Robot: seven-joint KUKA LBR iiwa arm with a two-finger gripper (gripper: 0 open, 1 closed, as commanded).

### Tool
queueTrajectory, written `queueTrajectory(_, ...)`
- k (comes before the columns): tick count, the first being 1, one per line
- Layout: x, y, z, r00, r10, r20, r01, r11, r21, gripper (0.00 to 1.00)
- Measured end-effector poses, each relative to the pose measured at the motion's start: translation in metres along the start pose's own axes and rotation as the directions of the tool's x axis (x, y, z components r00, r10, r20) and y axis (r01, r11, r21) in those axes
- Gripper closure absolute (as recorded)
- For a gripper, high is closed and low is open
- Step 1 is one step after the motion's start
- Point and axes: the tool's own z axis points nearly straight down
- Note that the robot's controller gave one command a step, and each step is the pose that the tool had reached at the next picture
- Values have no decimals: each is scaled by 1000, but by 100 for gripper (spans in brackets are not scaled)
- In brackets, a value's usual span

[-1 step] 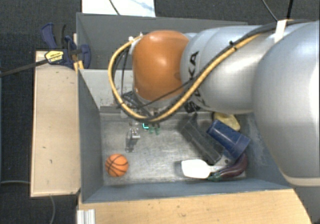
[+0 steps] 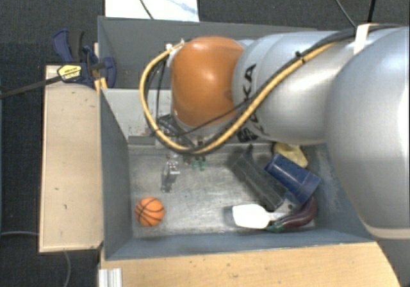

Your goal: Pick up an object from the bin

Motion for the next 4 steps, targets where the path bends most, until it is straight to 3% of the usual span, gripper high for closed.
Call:
queueTrajectory(1, 30, 20, 56, 992, -128, 1, 128, 992, 0, 0)
queueTrajectory(2, 72, 34, 42, 951, -310, -6, 310, 951, 1, 0)
queueTrajectory(3, 73, 35, 55, 852, -524, -4, 524, 852, 0, 0)
queueTrajectory(4, 68, 35, 73, 733, -681, -5, 681, 733, 0, 0)
